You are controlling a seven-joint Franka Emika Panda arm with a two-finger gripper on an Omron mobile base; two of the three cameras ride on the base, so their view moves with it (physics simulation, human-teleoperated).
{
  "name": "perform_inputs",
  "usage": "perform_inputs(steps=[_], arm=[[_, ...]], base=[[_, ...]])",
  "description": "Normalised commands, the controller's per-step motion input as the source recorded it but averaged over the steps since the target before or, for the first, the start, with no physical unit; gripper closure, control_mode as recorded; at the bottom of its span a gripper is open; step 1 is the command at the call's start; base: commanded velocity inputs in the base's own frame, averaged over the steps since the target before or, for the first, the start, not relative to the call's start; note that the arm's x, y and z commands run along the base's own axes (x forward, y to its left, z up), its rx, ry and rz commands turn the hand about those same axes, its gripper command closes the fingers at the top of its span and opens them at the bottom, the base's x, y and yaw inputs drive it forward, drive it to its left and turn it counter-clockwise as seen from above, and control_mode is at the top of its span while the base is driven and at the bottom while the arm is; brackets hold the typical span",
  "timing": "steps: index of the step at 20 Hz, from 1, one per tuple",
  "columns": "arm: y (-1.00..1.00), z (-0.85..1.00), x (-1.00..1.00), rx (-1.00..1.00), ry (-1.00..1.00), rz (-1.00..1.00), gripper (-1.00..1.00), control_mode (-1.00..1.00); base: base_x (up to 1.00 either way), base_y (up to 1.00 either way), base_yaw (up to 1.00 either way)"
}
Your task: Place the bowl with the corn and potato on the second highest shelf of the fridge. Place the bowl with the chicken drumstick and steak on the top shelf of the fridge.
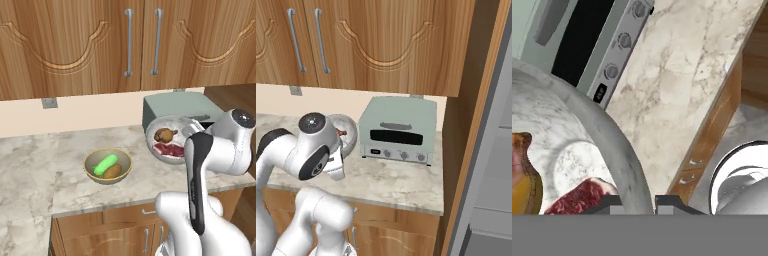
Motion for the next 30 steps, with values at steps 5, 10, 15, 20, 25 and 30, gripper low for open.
perform_inputs(steps=[5,10,15,20,25,30], arm=[[0.17,0.11,-0.01,0.00,-0.02,-0.03,1.00,1.00],[0.00,0.00,0.00,0.00,0.00,0.00,1.00,1.00],[0.00,0.00,0.00,0.00,0.00,0.00,1.00,1.00],[0.00,0.00,0.00,0.00,0.00,0.00,1.00,1.00],[0.00,0.00,0.00,0.00,0.00,0.00,1.00,1.00],[0.00,0.00,0.00,0.00,0.00,0.00,1.00,1.00]], base=[[-0.14,-0.03,0.00],[-0.99,-0.41,-0.26],[-0.95,-0.44,-0.50],[-0.24,-0.92,-0.47],[0.58,-1.00,-0.19],[0.43,-0.89,0.24]])
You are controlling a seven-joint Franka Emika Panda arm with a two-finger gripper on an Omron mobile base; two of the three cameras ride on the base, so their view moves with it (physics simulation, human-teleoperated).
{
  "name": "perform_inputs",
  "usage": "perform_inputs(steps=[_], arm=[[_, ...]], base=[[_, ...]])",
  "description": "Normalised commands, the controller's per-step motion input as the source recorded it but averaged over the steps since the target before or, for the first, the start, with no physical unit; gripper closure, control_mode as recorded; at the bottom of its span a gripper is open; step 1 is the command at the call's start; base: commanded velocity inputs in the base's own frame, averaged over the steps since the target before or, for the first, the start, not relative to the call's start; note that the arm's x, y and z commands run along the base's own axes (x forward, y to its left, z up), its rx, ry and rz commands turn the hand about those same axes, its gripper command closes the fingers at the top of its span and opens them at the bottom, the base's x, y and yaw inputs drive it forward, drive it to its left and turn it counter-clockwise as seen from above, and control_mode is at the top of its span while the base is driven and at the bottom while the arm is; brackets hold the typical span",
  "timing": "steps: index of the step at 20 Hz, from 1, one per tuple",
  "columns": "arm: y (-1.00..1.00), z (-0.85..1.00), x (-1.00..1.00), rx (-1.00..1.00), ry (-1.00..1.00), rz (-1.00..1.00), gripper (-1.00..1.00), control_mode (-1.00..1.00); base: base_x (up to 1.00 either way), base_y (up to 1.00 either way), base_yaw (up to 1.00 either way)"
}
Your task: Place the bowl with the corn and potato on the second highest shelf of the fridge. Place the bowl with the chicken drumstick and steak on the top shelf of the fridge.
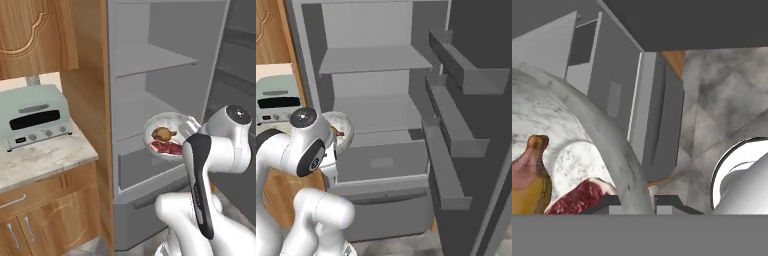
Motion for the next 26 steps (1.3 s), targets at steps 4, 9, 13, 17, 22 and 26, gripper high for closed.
perform_inputs(steps=[4,9,13,17,22,26], arm=[[0.00,0.00,0.00,0.00,0.00,0.00,1.00,1.00],[0.00,0.00,0.00,0.00,0.00,0.00,1.00,1.00],[0.00,0.00,0.00,0.00,0.00,0.00,1.00,1.00],[-0.13,0.81,-0.05,0.00,-0.06,0.00,1.00,-1.00],[-0.23,1.00,0.09,-0.02,-0.26,0.03,1.00,-1.00],[-0.38,1.00,0.46,0.00,-0.20,0.00,1.00,-1.00]], base=[[0.59,-0.55,0.30],[0.94,-0.09,0.17],[0.85,0.03,0.10],[0.00,0.00,0.00],[0.00,0.00,0.00],[0.00,0.00,0.00]])
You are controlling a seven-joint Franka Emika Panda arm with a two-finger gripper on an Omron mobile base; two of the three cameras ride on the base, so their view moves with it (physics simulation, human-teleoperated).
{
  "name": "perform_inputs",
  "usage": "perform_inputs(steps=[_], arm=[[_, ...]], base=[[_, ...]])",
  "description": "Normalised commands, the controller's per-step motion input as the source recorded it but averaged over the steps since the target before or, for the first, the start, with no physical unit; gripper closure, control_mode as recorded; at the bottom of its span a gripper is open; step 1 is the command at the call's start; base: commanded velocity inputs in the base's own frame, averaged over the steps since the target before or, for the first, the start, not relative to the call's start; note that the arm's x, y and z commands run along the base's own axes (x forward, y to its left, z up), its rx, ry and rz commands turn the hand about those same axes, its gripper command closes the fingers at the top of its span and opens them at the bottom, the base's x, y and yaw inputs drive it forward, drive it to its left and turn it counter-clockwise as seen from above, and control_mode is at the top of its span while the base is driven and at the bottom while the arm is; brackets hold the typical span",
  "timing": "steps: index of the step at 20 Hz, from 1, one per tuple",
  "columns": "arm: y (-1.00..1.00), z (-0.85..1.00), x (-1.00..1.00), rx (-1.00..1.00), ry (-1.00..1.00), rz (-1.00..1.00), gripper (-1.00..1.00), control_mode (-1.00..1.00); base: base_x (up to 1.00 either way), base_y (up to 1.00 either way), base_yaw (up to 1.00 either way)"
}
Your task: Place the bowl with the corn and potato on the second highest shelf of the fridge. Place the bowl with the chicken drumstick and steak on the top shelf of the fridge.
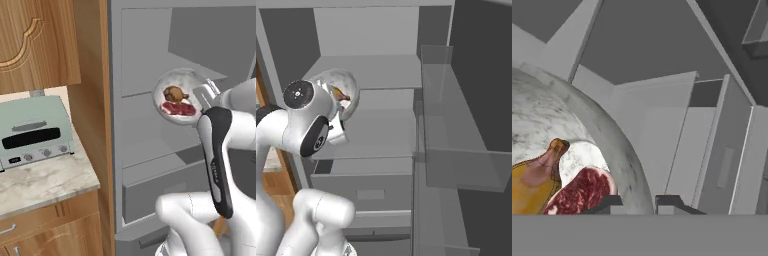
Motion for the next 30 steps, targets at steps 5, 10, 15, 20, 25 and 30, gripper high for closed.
perform_inputs(steps=[5,10,15,20,25,30], arm=[[-0.48,0.82,0.83,0.00,-0.09,0.00,1.00,-1.00],[-0.03,0.28,1.00,0.10,0.20,0.00,1.00,-1.00],[0.00,0.10,0.98,0.05,0.10,0.00,1.00,-1.00],[0.00,-0.08,0.98,0.00,-0.01,0.00,1.00,-1.00],[0.00,-0.20,1.00,-0.03,-0.01,0.00,1.00,-1.00],[0.01,-0.11,0.37,-0.03,-0.03,-0.01,-1.00,-1.00]], base=[[0.00,0.00,0.00],[0.00,0.00,0.00],[0.00,0.00,0.00],[0.00,0.00,0.00],[0.00,0.00,0.00],[0.00,0.00,0.00]])
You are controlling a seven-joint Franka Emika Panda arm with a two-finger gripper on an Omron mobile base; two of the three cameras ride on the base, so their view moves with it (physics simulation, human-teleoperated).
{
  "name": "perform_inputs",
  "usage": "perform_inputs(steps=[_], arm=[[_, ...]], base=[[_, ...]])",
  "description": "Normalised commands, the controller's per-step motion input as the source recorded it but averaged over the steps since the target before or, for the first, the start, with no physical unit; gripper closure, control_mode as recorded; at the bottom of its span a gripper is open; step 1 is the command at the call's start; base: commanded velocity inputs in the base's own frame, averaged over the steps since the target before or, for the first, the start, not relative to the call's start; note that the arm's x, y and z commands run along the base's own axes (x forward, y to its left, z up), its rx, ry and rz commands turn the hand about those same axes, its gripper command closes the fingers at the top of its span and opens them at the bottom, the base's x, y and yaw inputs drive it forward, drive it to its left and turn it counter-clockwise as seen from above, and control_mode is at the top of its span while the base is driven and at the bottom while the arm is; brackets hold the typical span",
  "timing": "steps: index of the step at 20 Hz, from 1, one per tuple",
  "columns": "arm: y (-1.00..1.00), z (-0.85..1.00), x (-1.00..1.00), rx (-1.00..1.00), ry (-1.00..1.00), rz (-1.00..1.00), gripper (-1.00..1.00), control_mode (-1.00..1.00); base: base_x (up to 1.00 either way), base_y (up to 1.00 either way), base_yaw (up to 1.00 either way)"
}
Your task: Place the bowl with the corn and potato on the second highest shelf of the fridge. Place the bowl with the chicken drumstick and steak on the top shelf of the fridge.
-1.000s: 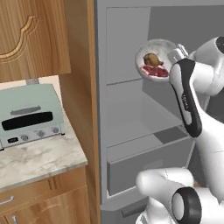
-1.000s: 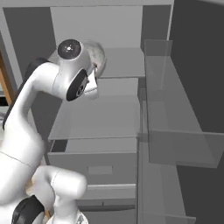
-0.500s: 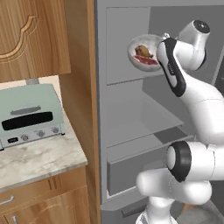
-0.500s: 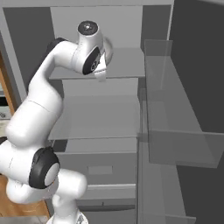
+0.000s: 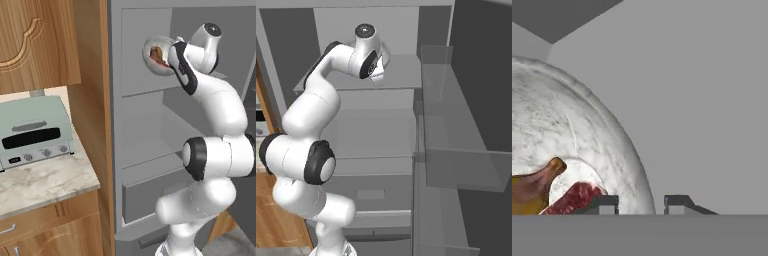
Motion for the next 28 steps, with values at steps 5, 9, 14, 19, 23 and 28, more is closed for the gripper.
perform_inputs(steps=[5,9,14,19,23,28], arm=[[0.17,0.14,-0.91,-0.06,-0.44,0.00,-1.00,-1.00],[0.19,0.56,-1.00,-0.02,-0.35,0.00,-1.00,-1.00],[0.16,0.32,-1.00,0.00,-0.09,0.00,-1.00,-1.00],[0.09,-0.09,-1.00,0.00,0.35,0.07,-1.00,-1.00],[0.06,-0.86,-1.00,-0.10,0.52,0.14,-1.00,-1.00],[0.13,-0.98,-1.00,-0.13,0.50,0.12,-1.00,-1.00]], base=[[0.00,0.00,0.00],[0.00,0.00,0.00],[0.00,0.00,0.00],[0.00,0.00,0.00],[0.00,0.00,0.00],[0.00,0.00,0.00]])
